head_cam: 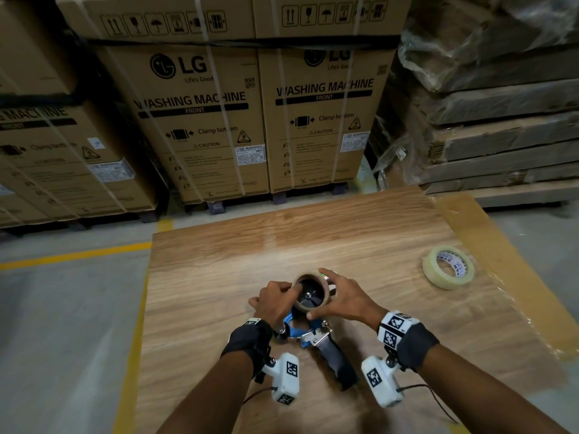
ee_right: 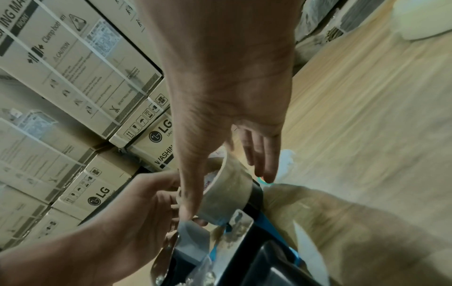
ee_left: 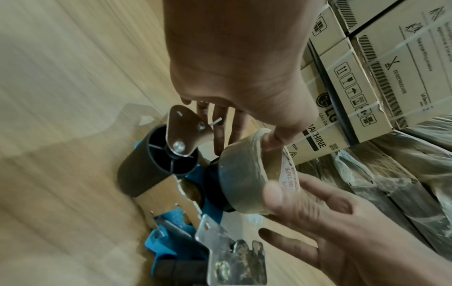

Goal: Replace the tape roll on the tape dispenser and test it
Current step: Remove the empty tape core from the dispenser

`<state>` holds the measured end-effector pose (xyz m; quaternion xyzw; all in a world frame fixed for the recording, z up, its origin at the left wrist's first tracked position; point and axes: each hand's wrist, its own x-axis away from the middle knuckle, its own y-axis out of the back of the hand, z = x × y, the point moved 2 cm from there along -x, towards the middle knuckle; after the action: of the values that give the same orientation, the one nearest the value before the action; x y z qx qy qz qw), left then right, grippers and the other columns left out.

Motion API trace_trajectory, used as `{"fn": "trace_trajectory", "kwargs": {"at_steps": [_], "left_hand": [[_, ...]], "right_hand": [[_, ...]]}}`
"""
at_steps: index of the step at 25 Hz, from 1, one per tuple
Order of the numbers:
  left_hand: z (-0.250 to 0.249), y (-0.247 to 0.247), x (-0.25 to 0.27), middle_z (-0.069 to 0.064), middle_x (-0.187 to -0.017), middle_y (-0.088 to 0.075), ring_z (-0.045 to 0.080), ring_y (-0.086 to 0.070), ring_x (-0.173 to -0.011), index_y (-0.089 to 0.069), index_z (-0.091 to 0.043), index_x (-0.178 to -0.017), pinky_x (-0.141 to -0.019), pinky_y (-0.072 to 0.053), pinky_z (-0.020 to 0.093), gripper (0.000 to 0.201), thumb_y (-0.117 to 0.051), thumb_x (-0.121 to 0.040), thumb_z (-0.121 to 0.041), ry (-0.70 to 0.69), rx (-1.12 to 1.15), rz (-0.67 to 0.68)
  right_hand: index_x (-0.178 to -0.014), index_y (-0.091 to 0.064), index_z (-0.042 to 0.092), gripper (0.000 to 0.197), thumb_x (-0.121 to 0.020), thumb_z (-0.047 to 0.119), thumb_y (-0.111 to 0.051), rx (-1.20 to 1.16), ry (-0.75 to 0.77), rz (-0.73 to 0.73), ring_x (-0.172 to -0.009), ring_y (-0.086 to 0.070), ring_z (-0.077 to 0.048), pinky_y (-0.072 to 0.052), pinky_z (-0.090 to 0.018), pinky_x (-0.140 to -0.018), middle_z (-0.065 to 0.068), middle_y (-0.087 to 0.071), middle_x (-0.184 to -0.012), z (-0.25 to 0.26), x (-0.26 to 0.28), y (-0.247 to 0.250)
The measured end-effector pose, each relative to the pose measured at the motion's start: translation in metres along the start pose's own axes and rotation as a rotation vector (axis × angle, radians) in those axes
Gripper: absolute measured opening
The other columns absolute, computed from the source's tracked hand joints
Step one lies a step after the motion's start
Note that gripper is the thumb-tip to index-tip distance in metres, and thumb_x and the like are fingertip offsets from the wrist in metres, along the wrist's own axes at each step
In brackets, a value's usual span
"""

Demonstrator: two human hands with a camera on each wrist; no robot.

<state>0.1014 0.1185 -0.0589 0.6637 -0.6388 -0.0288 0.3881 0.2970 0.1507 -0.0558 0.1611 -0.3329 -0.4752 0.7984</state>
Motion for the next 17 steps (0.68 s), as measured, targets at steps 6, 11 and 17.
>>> {"fn": "trace_trajectory", "kwargs": {"at_steps": [6,11,17], "left_hand": [[-0.012,0.009,0.016,-0.006,-0.083,-0.07,0.025,-0.058,-0.092,-0.07,-0.019,-0.076,-0.087,-0.03,0.045,0.054,-0.043,-0.08,-0.066,0.02,0.138,0.008],[-0.005,0.006,0.01,-0.003,-0.103,-0.066,0.026,-0.058,-0.102,-0.069,-0.038,-0.101,-0.093,-0.033,0.044,0.048,-0.043,-0.074,-0.068,0.007,0.117,0.1],[-0.017,0.015,0.008,-0.003,-0.095,-0.078,0.021,-0.068,-0.097,-0.079,-0.03,-0.087,-0.085,-0.04,0.039,0.06,-0.043,-0.087,-0.078,-0.002,0.198,0.092]], "right_hand": [[-0.126,-0.067,0.022,0.081,-0.052,0.045,-0.092,-0.017,0.198,-0.097,-0.104,-0.07,-0.006,-0.056,-0.027,-0.093,0.01,-0.075,-0.113,0.02,0.007,-0.003],[-0.117,-0.074,0.026,0.067,-0.057,0.043,-0.097,-0.116,0.171,-0.103,-0.094,-0.072,0.004,-0.053,-0.013,-0.082,0.014,-0.079,-0.103,0.022,0.007,0.003],[-0.121,-0.068,0.026,0.071,-0.056,0.033,-0.096,-0.136,0.221,-0.073,-0.101,-0.072,-0.002,-0.058,-0.024,-0.09,0.011,-0.077,-0.108,0.02,0.007,-0.001]]}}
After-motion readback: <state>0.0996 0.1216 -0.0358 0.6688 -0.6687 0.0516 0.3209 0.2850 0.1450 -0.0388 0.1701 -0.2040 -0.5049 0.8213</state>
